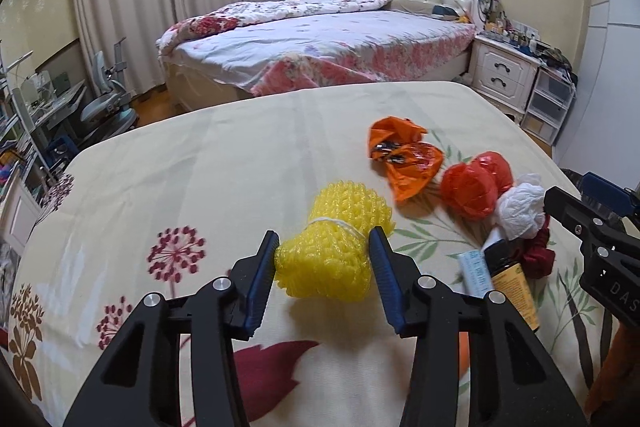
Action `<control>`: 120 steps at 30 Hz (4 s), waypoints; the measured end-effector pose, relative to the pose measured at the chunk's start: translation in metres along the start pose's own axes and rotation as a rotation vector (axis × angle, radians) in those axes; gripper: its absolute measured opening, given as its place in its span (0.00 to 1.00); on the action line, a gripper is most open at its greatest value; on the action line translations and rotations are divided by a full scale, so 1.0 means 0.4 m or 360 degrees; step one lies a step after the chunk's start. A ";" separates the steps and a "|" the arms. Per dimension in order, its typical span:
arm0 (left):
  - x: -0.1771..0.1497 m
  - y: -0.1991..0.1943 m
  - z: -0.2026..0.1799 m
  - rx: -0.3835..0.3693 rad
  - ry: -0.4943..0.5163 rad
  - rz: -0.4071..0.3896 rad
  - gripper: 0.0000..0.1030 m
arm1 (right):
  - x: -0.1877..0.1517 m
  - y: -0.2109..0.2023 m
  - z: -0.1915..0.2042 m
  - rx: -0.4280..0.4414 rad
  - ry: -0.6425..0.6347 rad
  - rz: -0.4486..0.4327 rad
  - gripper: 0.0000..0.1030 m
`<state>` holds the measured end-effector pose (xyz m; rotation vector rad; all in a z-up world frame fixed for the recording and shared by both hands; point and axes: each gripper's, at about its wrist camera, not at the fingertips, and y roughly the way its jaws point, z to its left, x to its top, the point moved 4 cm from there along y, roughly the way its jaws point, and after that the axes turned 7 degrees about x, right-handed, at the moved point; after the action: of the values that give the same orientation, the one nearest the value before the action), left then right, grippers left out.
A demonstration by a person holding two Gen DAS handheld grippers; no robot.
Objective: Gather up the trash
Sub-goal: 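Grasp the yellow foam sleeve with the left tool while the right tool grasps the white plastic bag, then carry the yellow foam sleeve and white bag over the black trash bin, then open both tools to drop the foam sleeve and white bag into the bin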
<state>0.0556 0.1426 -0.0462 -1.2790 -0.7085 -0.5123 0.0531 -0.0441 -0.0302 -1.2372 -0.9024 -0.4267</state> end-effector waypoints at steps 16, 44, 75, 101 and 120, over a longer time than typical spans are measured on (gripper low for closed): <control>-0.016 0.012 0.056 0.0054 -0.0066 0.0015 0.45 | -0.004 0.049 0.041 0.0032 -0.0055 0.0075 0.28; 0.030 -0.114 -0.219 -0.0246 0.0100 -0.0162 0.45 | -0.027 -0.148 -0.252 -0.0275 0.0179 -0.0101 0.27; 0.119 -0.056 -0.719 -0.0508 0.0446 -0.0228 0.45 | -0.119 -0.158 -0.633 -0.0584 0.0541 -0.0112 0.28; 0.130 0.016 -0.803 -0.0471 0.0509 -0.0155 0.56 | -0.136 -0.124 -0.678 -0.0636 0.0621 -0.0096 0.31; 0.131 -0.003 -0.765 -0.0447 0.0479 -0.0161 0.73 | -0.129 -0.150 -0.677 -0.0653 0.0631 -0.0131 0.47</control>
<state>0.1492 -0.1536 -0.0468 -1.3912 -0.4596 -0.8908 0.0752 -0.3249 -0.0480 -1.4208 -0.5386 -0.9219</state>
